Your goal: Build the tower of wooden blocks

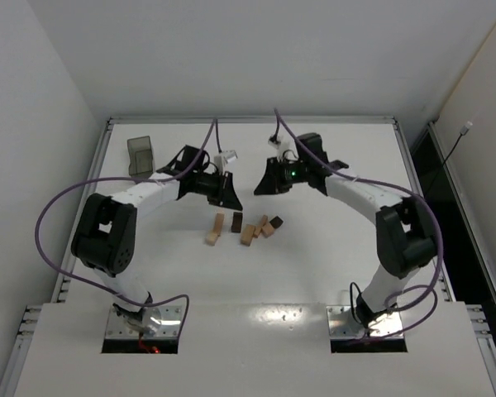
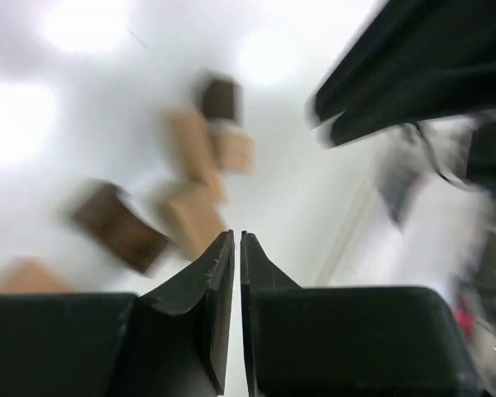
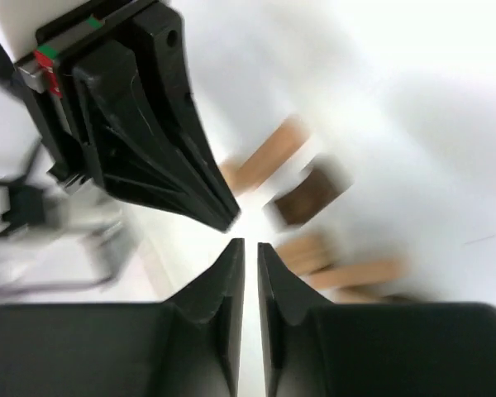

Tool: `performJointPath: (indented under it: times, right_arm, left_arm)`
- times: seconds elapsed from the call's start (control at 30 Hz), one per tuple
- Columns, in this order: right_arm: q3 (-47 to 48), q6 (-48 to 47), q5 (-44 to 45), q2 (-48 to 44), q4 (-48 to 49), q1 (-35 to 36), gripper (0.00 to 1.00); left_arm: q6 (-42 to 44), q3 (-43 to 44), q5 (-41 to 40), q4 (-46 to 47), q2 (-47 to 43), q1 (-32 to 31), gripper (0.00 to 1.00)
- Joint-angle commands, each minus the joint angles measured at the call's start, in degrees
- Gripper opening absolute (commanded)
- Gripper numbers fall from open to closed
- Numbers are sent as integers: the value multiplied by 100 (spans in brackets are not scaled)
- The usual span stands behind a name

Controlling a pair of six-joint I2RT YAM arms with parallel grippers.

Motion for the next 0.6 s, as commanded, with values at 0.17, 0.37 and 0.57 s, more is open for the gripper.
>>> performJointPath:
  times: [0.17,0.37,0.57]
  right_arm:
    - [580,-3334,4552,-1451,-1496,321,29]
    - [78,-3705,6063,-2095,-1388,216,61]
    - [-11,-3907,5325,-2438,-1924,102,59]
  left_arm:
    - [573,784,-3917,-1395,-638,-163,13]
    - [415,-24,-4834,-1343,-1289,-224,64]
    - [213,-657,-5405,-1071,-1544,-594,64]
